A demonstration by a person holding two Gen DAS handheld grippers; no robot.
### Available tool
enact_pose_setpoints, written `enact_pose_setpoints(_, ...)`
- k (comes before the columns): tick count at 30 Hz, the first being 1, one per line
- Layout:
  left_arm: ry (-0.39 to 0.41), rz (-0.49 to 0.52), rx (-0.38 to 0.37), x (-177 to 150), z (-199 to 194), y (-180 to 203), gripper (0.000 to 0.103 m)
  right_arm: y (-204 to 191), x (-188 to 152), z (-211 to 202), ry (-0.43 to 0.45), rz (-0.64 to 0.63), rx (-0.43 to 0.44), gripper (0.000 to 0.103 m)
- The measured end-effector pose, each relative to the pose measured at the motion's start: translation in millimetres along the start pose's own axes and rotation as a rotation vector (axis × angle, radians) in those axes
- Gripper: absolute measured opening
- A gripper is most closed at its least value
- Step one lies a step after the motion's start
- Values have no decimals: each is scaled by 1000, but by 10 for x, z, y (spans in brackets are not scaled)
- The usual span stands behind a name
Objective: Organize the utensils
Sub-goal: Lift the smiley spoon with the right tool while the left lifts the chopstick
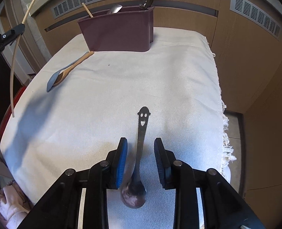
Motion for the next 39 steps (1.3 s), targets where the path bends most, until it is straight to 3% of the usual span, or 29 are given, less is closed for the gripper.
enact_pose_setpoints(7,-19,-7,-10,-27,14,-17,5,-32,230,259,-19,-13,-7,27)
enact_pose_setpoints(13,-31,-24,-4,-56,-29,-87,5,-48,80,218,-58,-44,-31,27)
enact_pose_setpoints(14,-34,-28,-7,-60,-22,-95,5,-57,50,206,-57,-48,-34,24)
enact_pose_setpoints(15,-36,-33,-11,-64,-18,-99,5,-78,17,185,-48,-64,-55,9)
enact_pose_setpoints(19,-50,-44,-27,-92,-15,-71,5,-93,-9,121,-8,-46,-80,6)
enact_pose_setpoints(27,-5,-46,-21,-46,-206,-42,5,-175,231,-590,266,24,-15,6)
enact_pose_setpoints(32,57,-45,-66,215,-289,51,5,-273,704,-1167,502,25,39,3)
enact_pose_setpoints(35,118,-15,-76,503,-296,118,5,-365,1041,-1412,599,-10,47,3)
enact_pose_setpoints(37,148,-14,-85,679,-295,121,5,-410,1197,-1434,611,-41,27,3)
enact_pose_setpoints(39,170,-15,-86,826,-290,96,5,-421,1306,-1305,570,-74,25,3)
Point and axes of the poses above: each gripper's, at about its wrist camera, not at the fingertips, and z roughly the way its jaws point, y to its right, x to its top, the point moved 1 cm from there along z, roughly the way its jaws point, and after that the axes turned 1 degree about y, right-handed, at the moved point
